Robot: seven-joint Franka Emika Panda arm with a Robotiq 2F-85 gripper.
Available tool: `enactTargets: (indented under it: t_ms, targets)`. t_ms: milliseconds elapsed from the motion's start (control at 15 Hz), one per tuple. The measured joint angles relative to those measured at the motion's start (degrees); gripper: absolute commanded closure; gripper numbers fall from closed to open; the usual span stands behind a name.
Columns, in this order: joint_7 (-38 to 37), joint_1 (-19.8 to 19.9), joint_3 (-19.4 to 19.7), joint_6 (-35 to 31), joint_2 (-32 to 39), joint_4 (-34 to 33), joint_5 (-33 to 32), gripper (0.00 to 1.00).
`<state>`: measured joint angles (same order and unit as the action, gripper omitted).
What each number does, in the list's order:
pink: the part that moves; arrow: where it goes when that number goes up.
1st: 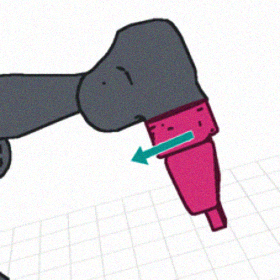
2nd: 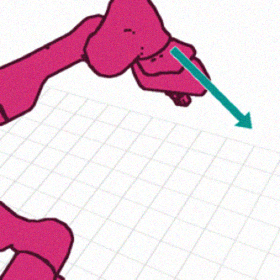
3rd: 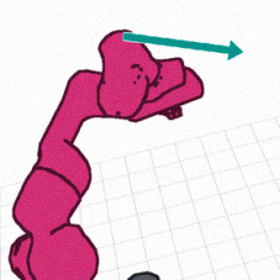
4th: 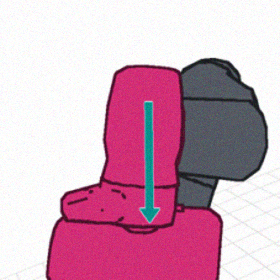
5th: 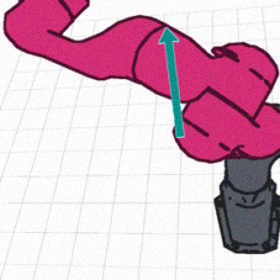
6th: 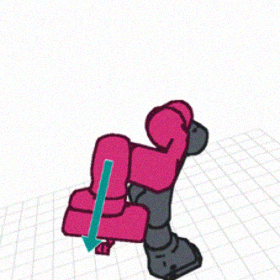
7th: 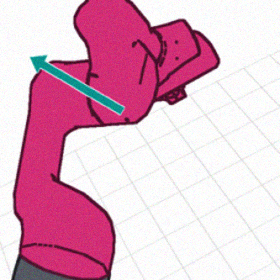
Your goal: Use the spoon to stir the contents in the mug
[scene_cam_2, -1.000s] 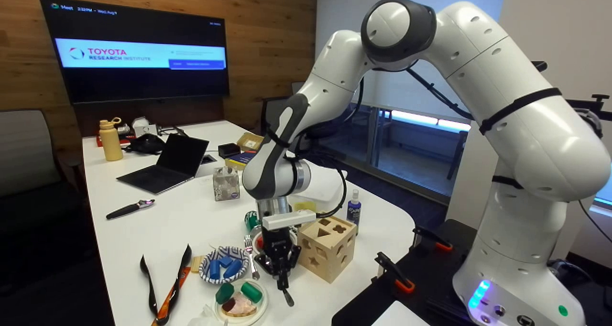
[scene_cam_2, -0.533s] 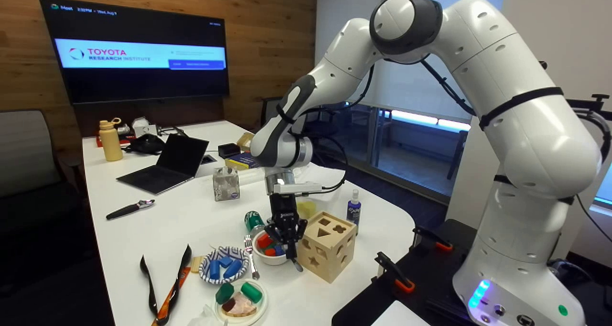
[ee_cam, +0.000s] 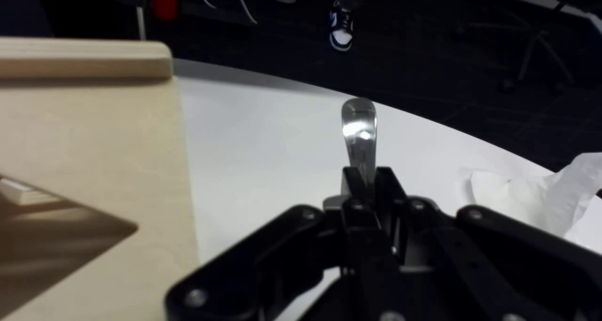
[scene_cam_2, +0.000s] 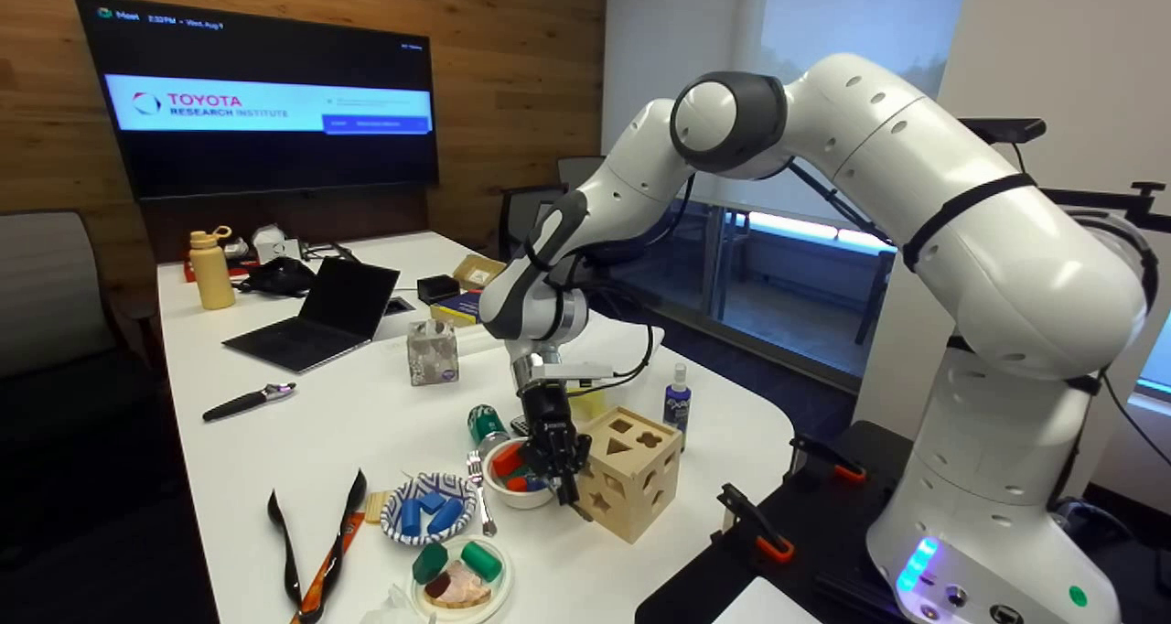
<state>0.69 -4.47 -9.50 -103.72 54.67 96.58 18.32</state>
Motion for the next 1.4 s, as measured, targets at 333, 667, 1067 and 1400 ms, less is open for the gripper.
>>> enactTargets:
  t_ms: [333, 667, 1067, 1400]
  targets:
    - [-0.08, -0.89, 0.30, 7.02, 5.67, -10.70, -2.09, 0.97]
    - [-2.30, -2.11, 0.78, 11.28, 11.58, -19.41, -3.73, 0.97]
    - [-6.24, -5.21, 2.14, 13.71, 15.43, -27.64, -6.95, 0.97]
    - [-10.51, -7.48, 3.71, 14.91, 17.52, -32.51, -9.30, 0.97]
